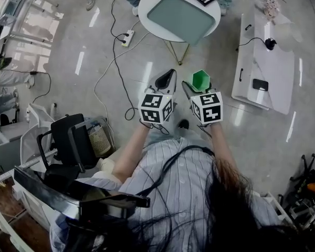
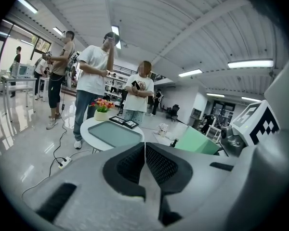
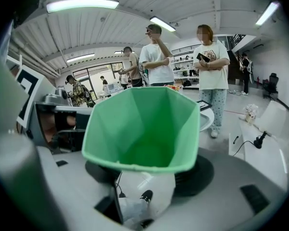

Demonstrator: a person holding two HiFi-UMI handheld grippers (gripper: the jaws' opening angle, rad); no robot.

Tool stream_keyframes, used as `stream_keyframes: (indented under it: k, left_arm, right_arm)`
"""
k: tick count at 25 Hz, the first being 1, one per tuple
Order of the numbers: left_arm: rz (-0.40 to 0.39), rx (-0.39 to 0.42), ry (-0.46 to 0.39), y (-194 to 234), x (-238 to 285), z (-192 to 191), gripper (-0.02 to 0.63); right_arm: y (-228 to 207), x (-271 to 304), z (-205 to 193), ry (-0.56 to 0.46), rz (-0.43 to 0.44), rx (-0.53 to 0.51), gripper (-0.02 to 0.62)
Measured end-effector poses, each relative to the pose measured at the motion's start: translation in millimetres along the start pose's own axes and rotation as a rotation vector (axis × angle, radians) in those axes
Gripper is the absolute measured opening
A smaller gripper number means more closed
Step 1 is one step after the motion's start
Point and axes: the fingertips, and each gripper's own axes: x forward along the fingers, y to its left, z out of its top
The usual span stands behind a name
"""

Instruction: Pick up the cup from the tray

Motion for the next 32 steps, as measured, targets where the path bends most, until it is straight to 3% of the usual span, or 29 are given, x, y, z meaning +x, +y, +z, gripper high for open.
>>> stream_keyframes:
  k: [14, 32]
  left_arm:
    - [0.026, 0.033, -0.027, -60, -56, -34, 0.015]
    - [0.021, 0.022, -0.03, -85, -87, -63, 0.015]
  right_arm:
    - [30, -63, -54, -0.003, 0.06, -0.026, 0.288]
    - [54, -101, -85, 0.003, 0.066, -0.061, 0.288]
